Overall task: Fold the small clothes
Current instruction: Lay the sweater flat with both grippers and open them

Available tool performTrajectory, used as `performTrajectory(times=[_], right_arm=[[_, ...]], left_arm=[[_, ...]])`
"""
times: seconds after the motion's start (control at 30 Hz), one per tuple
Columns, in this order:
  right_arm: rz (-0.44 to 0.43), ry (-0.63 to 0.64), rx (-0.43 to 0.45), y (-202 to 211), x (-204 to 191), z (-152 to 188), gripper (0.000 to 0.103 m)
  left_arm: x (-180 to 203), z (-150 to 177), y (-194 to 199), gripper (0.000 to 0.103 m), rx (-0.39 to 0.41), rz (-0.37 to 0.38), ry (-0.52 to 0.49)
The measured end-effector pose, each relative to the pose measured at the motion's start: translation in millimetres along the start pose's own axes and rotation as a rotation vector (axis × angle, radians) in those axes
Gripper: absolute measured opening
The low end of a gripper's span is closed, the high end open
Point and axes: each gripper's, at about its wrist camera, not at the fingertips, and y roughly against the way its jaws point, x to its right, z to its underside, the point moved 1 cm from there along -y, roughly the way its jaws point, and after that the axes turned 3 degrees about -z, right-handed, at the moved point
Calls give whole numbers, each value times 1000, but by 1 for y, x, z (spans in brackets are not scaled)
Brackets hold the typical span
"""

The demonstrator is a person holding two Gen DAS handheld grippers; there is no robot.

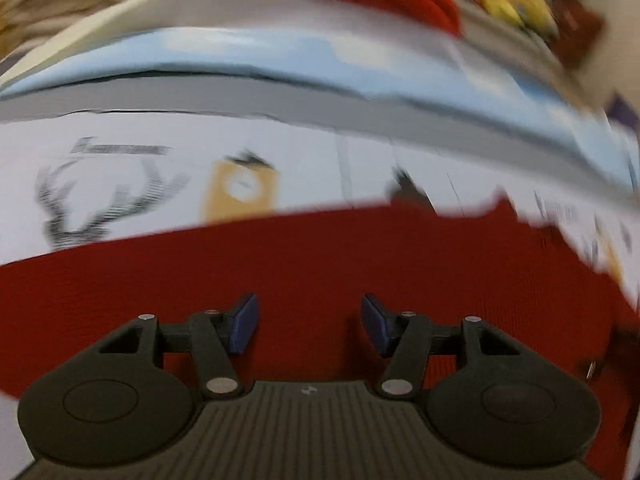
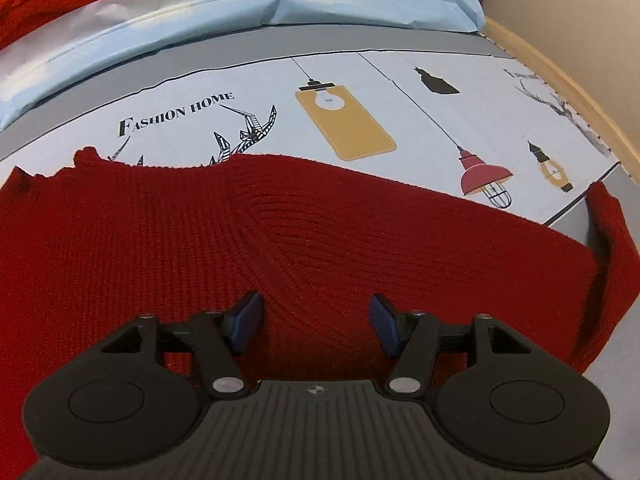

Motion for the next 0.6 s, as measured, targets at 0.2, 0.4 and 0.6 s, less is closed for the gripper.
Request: performTrajectory(times=[0.2, 0.4, 0.6], right_arm=[[-60, 28, 31, -6, -4, -6, 33], [-138, 31, 85, -13, -8, -14, 13], [-299, 14, 151, -28, -23, -31, 11]], left_arm=[[20, 30, -23, 19, -10, -16, -159], [15, 27, -24, 7, -7, -25, -199], [-14, 15, -24, 7, 3, -130, -99]])
